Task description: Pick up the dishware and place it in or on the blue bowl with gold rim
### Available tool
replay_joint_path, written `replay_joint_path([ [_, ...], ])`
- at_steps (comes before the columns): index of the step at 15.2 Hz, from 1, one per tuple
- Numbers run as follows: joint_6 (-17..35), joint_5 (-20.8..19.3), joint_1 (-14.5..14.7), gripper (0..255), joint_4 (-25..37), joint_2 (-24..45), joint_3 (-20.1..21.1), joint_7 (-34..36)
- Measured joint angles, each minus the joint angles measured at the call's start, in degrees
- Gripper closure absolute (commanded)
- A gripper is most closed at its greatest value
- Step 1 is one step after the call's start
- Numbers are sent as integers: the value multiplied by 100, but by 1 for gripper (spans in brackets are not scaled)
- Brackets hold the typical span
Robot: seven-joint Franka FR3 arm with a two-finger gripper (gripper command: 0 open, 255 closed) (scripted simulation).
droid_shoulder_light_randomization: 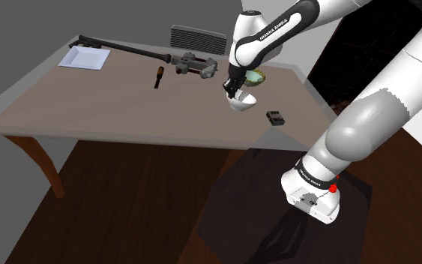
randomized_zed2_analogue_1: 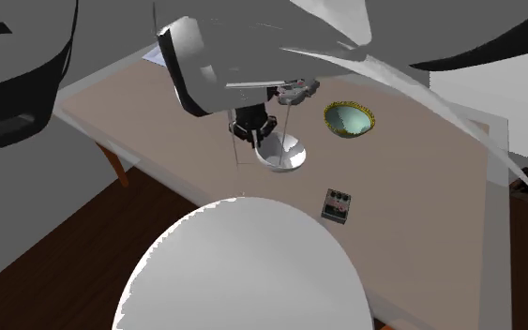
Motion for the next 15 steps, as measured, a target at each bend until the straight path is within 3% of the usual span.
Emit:
replay_joint_path([
  [15,-1241,88,24,255,438,-807,23,-137],
])
